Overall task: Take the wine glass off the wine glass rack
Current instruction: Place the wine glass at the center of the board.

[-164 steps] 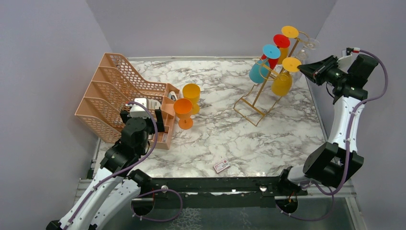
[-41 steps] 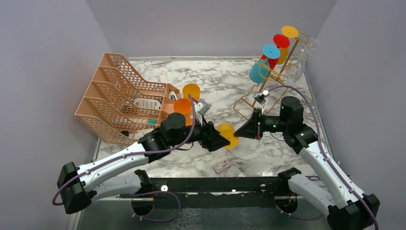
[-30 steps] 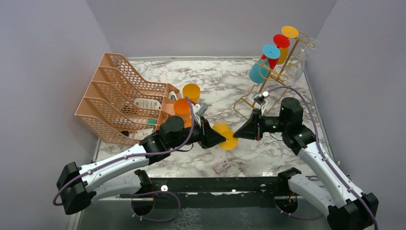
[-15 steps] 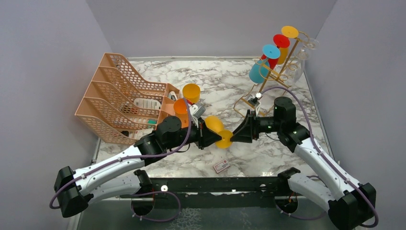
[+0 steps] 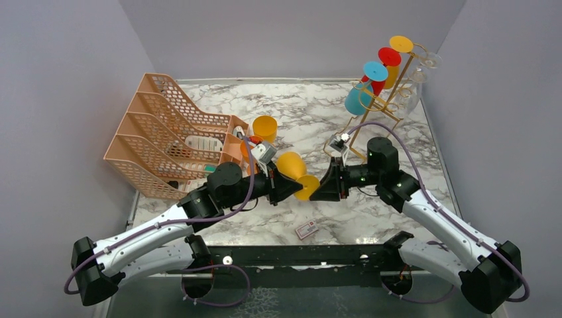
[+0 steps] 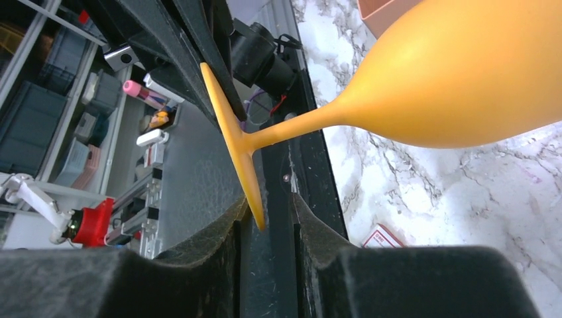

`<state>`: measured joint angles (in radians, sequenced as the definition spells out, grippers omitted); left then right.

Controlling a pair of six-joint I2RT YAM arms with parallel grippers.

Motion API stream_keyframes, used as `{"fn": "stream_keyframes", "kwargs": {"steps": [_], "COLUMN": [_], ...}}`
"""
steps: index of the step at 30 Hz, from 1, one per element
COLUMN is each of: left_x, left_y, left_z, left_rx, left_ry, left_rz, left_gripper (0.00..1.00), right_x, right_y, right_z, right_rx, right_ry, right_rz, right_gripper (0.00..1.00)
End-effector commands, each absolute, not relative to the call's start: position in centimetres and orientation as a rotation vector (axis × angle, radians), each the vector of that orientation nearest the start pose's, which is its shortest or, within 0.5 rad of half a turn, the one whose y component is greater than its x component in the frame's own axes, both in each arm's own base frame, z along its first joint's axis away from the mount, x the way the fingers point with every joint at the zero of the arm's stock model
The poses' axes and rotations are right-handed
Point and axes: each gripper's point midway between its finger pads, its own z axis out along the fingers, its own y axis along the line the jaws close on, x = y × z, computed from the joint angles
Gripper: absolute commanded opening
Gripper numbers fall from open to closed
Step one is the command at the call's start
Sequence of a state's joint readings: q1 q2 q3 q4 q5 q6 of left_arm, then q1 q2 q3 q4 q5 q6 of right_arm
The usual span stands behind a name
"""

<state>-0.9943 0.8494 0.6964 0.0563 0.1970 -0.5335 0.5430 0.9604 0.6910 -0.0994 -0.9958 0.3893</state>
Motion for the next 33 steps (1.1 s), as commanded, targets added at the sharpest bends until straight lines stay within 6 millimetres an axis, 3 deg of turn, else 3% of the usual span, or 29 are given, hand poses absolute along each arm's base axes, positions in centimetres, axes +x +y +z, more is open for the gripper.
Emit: {"fn": "stream_keyframes", "kwargs": {"steps": [1,9,14,19,23,24,28,33], "left_x": [13.0,13.4,13.5,13.7,13.9,13.9,14.9,16.5], "left_y": [-30.6,-30.9,-31.2,-31.1,-30.4,-30.2,-29.0,-27.1], "left_z": [28.7,29.0,30.0,30.2,30.5,30.4,29.7,29.2], "left_rx": [0.57,0.564,0.535,0.555,0.537,0.522,0.449,0.383], "left_ry": [1.694,1.669,1.639,1.66,1.659,1.661,1.711,1.772], "left_rz": [-1.324,-1.318,-1.35,-1.315,-1.287,-1.284,-1.204,-1.05], "left_gripper": [0.0,0.0,0.0,0.0,0.02,0.09,0.59,0.87], "right_x": [13.3,13.1,12.8,13.1,13.7,13.6,13.3,11.9], "right_y": [26.9,27.3,27.5,28.0,28.2,28.2,28.4,28.8], "right_z": [24.3,24.7,24.2,24.8,24.3,24.2,23.0,21.0], "right_rx": [-0.901,-0.889,-0.911,-0.922,-0.952,-0.966,-1.03,-1.166], "right_ry": [1.792,1.759,1.774,1.725,1.725,1.722,1.681,1.502], "right_rz": [1.621,1.683,1.726,1.739,1.683,1.674,1.596,1.456], "right_gripper": [0.28,0.31,0.28,0.04,0.01,0.01,0.01,0.01]}}
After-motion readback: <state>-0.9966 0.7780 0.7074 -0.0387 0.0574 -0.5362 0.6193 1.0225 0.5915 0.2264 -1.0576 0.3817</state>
